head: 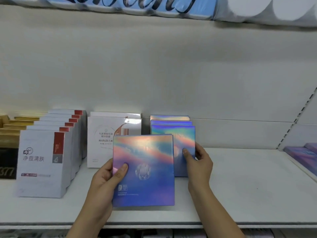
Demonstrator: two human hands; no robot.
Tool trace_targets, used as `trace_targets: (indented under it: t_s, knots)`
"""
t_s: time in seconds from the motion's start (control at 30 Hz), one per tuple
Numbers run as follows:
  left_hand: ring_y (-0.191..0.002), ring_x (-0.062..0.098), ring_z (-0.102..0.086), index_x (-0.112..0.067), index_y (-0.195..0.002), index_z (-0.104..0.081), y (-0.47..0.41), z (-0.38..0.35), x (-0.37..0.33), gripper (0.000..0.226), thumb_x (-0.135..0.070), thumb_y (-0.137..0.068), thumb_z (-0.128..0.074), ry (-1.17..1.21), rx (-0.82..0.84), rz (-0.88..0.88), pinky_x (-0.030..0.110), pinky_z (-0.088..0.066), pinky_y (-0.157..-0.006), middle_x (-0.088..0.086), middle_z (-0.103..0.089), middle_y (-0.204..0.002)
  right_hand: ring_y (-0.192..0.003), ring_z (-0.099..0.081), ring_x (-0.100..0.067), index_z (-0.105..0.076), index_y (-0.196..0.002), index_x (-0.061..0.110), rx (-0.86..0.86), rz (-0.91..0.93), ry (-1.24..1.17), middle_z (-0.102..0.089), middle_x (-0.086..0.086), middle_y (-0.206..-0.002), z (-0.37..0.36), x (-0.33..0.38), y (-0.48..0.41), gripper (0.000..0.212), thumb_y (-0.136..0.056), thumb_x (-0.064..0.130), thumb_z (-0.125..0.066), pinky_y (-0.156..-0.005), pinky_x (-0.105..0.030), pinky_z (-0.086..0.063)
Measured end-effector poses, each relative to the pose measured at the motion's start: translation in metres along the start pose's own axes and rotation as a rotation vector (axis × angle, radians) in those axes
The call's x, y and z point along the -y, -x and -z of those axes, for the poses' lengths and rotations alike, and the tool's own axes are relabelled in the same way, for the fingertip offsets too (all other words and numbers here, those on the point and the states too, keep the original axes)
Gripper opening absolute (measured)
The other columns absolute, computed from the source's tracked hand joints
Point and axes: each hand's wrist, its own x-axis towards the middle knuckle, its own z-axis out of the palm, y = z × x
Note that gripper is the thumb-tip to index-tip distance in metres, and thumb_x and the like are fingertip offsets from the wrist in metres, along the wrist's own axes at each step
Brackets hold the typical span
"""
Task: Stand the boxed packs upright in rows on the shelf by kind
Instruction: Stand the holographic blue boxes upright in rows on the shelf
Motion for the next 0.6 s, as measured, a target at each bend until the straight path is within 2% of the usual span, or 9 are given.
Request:
trace_targets:
  t_s: [0.1, 0.17, 0.2, 0.27, 0.33, 0.37, 0.43, 0.5, 0.6]
  knots:
    - [-0.092, 0.029, -0.078, -0.021, -0.107, -0.078, 0.001, -0.003, -0.002, 0.027, -0.026, -0.081, -0.072, 0.002, 0.002, -0.014, 0.035, -0.064, -0.066, 0.015, -0.078, -0.111, -0.103, -0.065, -0.008, -0.067, -0.114, 0.031, -0.020, -0.033, 0.032, -0.071, 0.007, -0.114, 0.006, 0.004, 0.003, 0.032, -0.090, 0.012, -0.075, -0.086, -0.027, -0.054]
    - [-0.093, 0.029, -0.078, -0.022, -0.107, -0.078, 0.002, -0.008, -0.003, 0.029, -0.028, -0.079, -0.073, 0.003, 0.013, -0.023, 0.035, -0.064, -0.067, 0.015, -0.078, -0.111, -0.110, -0.063, -0.007, -0.066, -0.121, 0.033, -0.020, -0.012, 0.034, -0.068, 0.006, -0.123, 0.018, 0.016, 0.013, 0.032, -0.091, 0.028, -0.075, -0.097, -0.033, -0.053]
    - [-0.093, 0.029, -0.078, -0.023, -0.108, -0.078, 0.002, -0.011, -0.003, 0.030, -0.030, -0.079, -0.074, 0.000, 0.018, -0.026, 0.035, -0.064, -0.067, 0.014, -0.078, -0.111, -0.108, -0.065, -0.005, -0.069, -0.115, 0.038, 0.032, 0.008, 0.003, -0.071, 0.011, -0.120, 0.025, 0.024, 0.020, 0.027, -0.089, 0.037, -0.075, -0.094, -0.032, -0.054]
    - [-0.096, 0.030, -0.078, -0.021, -0.111, -0.077, 0.002, -0.020, -0.001, 0.032, -0.028, -0.080, -0.073, -0.001, 0.025, -0.033, 0.035, -0.064, -0.069, 0.015, -0.078, -0.112, -0.101, -0.072, -0.007, -0.075, -0.112, 0.037, 0.273, -0.029, -0.073, -0.077, 0.013, -0.111, 0.037, 0.038, 0.036, 0.032, -0.082, 0.046, -0.073, -0.083, -0.028, -0.058]
    - [-0.098, 0.031, -0.077, -0.019, -0.114, -0.076, 0.001, -0.031, 0.004, 0.032, -0.024, -0.082, -0.072, -0.002, 0.038, -0.042, 0.036, -0.064, -0.073, 0.015, -0.078, -0.114, -0.101, -0.075, -0.016, -0.076, -0.116, 0.024, 0.488, -0.089, -0.093, -0.079, 0.005, -0.110, 0.044, 0.041, 0.049, 0.033, -0.084, 0.032, -0.077, -0.078, -0.027, -0.060]
    - [-0.100, 0.031, -0.077, -0.019, -0.114, -0.076, 0.001, -0.037, 0.006, 0.033, -0.024, -0.082, -0.072, -0.010, 0.051, -0.050, 0.035, -0.064, -0.075, 0.014, -0.078, -0.114, -0.100, -0.076, -0.017, -0.076, -0.114, 0.021, 0.529, -0.085, -0.083, -0.079, 0.003, -0.109, 0.046, 0.042, 0.052, 0.028, -0.086, 0.019, -0.078, -0.078, -0.026, -0.061]
    - [-0.103, 0.030, -0.076, -0.023, -0.115, -0.077, 0.001, -0.047, 0.009, 0.033, -0.026, -0.082, -0.074, -0.034, 0.086, -0.058, 0.036, -0.063, -0.079, 0.012, -0.077, -0.116, -0.095, -0.077, -0.017, -0.076, -0.107, 0.020, 0.498, -0.066, -0.043, -0.080, 0.002, -0.104, 0.051, 0.040, 0.051, 0.028, -0.086, 0.001, -0.077, -0.077, -0.026, -0.061]
    - [-0.108, 0.028, -0.075, -0.027, -0.114, -0.078, 0.001, -0.051, 0.007, 0.036, -0.030, -0.079, -0.078, -0.052, 0.097, -0.062, 0.038, -0.061, -0.086, 0.009, -0.077, -0.118, -0.092, -0.077, -0.017, -0.075, -0.106, 0.021, 0.464, -0.075, -0.021, -0.081, 0.002, -0.101, 0.055, 0.038, 0.042, 0.030, -0.087, -0.002, -0.075, -0.078, -0.028, -0.062]
    - [-0.115, 0.020, -0.071, -0.030, -0.113, -0.078, -0.005, -0.043, 0.002, 0.043, -0.028, -0.071, -0.083, -0.086, 0.006, -0.110, 0.038, -0.051, -0.100, 0.001, -0.077, -0.120, -0.091, -0.077, -0.016, -0.075, -0.107, 0.021, 0.432, -0.077, 0.003, -0.081, 0.003, -0.101, 0.056, 0.036, 0.023, 0.028, -0.087, 0.001, -0.076, -0.079, -0.031, -0.063]
